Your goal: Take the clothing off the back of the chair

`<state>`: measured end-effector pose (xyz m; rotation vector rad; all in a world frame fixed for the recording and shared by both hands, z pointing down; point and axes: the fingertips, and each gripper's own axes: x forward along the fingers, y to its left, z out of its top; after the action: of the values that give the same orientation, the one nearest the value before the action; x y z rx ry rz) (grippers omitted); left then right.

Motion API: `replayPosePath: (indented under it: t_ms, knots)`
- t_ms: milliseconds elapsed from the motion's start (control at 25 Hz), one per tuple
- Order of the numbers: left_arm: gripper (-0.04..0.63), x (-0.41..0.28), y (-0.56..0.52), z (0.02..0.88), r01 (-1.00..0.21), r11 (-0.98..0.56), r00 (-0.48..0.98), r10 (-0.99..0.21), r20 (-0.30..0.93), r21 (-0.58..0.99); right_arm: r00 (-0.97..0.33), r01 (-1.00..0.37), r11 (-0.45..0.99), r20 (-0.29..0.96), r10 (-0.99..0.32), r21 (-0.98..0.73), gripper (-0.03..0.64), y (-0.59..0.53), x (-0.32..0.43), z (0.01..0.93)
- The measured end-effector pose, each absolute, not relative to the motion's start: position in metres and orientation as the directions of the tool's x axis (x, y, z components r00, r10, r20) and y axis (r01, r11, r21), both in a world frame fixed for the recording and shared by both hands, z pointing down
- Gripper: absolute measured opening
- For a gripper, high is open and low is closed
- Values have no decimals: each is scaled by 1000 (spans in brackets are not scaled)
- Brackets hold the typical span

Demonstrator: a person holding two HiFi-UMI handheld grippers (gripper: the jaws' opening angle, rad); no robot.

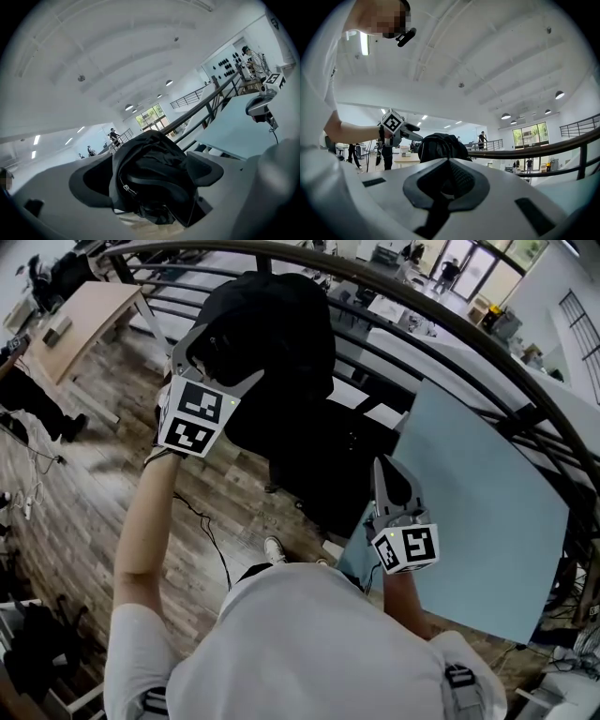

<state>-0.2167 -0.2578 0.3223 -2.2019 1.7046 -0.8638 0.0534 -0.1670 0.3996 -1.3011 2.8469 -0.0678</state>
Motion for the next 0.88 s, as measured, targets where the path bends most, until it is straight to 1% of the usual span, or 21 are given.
replayPosePath:
  t_ms: [280, 480, 600, 760, 880]
  knots:
    - [529, -221, -299, 326, -720, -344, 109, -914, 391, -603, -643, -766, 642, 7, -766, -46, 20, -165, 54, 398]
    - [591, -221, -322, 341, -668, -430, 89, -857, 508, -607, -624, -781, 624, 20, -781, -36, 20, -160, 58, 400]
    - [592, -218, -338, 351, -606, -445, 32, -842, 539, -659, -609, -793, 609, 26, -793, -9, 20, -159, 61, 399]
    - [592, -215, -356, 363, -488, -437, -58, -847, 528, -755, -594, -804, 595, 18, -804, 8, 20, -159, 61, 398]
    - [592, -220, -371, 373, -407, -459, -111, -833, 541, -790, -587, -810, 587, 6, -810, 13, 20, -163, 60, 397]
